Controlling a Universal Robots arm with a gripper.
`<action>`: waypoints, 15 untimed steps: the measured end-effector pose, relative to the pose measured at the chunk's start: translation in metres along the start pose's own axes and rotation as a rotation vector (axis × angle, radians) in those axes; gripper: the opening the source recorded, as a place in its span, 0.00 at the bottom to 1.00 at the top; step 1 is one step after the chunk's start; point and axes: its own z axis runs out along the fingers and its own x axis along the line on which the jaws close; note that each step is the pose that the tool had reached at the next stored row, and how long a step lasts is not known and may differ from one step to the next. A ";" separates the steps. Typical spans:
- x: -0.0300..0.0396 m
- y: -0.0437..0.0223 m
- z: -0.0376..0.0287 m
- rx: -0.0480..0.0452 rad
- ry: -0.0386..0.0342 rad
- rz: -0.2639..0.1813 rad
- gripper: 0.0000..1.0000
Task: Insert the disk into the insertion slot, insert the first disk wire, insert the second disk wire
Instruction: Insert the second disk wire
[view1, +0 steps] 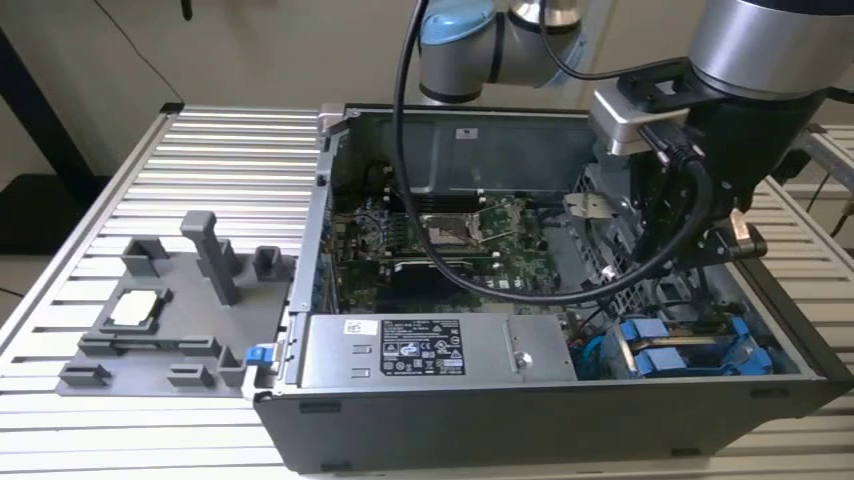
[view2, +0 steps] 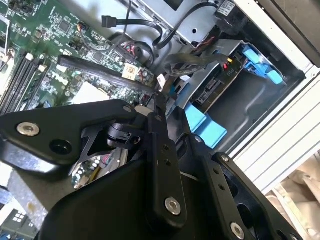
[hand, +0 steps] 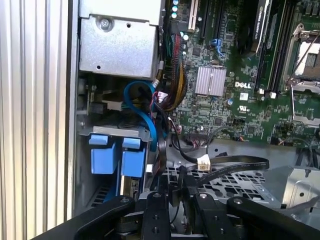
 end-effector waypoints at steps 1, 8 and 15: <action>0.0000 0.0000 0.0002 0.0000 0.0001 0.000 0.27; -0.0001 0.0002 0.0003 0.0000 -0.0001 0.000 0.27; -0.0001 0.0002 0.0003 0.0000 -0.0004 0.000 0.25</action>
